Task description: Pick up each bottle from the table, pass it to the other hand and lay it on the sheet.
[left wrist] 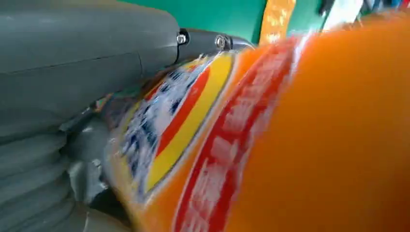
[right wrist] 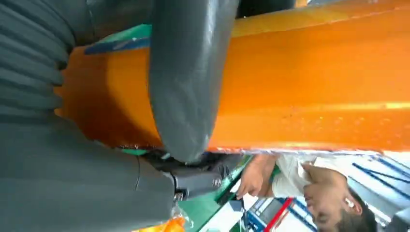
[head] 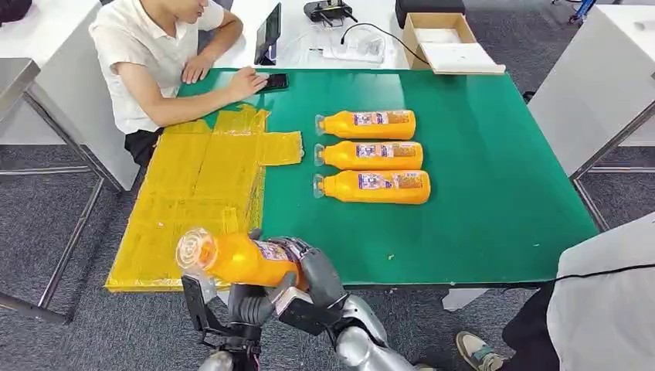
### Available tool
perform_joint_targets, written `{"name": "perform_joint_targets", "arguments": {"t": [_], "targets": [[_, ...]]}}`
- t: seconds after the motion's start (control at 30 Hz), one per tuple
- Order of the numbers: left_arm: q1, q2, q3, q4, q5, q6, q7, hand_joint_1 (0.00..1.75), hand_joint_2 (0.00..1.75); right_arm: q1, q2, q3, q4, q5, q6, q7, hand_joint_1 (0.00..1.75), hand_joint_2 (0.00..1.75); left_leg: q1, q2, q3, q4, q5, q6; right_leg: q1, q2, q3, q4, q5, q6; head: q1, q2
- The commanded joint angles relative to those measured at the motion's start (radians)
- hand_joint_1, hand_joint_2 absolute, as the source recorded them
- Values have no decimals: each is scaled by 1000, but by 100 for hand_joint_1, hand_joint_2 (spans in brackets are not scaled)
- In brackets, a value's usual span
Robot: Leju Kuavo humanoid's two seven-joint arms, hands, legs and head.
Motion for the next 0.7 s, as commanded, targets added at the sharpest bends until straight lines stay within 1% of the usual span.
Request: {"name": "perform_joint_targets", "arguments": {"t": [0.03,0.2,0.33,0.37,0.4,0.43,0.47,0.6,0.67,0.7], "targets": [[-37,6,55,10,51,23,-4,0,175,-32,-27,119,37,4,1,-7,175,175,0,2,2,0,0,-1,0,0,1,0,0,-1,0,0],[-38,5,62,-20,58,24,-14,0,175,-33,-25,148,38,1,25,-4,175,175,0,1,2,0,-1,-2,1,0,2,0,-1,-2,0,0],[-36,7,57,-63,54,5,-40,0,175,-40,-16,155,69,-37,64,-1,175,175,1,0,2,-1,0,-2,1,-1,2,-1,-1,-2,0,0],[-37,8,55,-69,51,0,-44,77,175,-42,-15,155,75,-43,69,-4,175,175,1,0,4,-1,-1,-3,1,-2,4,-1,-2,-3,0,0],[-37,8,54,-72,47,-5,-48,162,175,-46,-15,158,79,-47,75,-6,110,175,1,0,3,-1,-1,-2,1,-2,3,-1,-1,-2,0,0],[-36,10,51,-76,47,-13,-49,175,175,-48,-15,159,80,-47,77,-6,3,175,1,0,4,-1,-1,-3,2,-2,4,-1,-2,-3,0,0],[-35,9,54,-78,47,-22,-53,175,175,-48,-17,160,80,-48,82,-6,0,175,1,0,3,0,-1,-2,1,-2,2,-1,-1,-2,0,0],[-31,11,55,-83,42,-34,-59,175,175,-44,-15,157,77,-49,75,-7,0,175,1,1,3,-1,-1,-2,1,-1,2,-1,-1,-2,0,0],[-23,12,71,-85,50,-47,-61,175,175,-40,-18,163,74,-20,39,-5,0,175,1,0,3,-1,-1,-2,1,-2,3,-1,-1,-2,0,0],[-20,12,78,-88,49,-47,-64,175,175,-38,-18,162,75,-22,40,2,0,0,1,0,5,-1,-1,-2,1,-3,4,-1,-2,-3,0,0]]}}
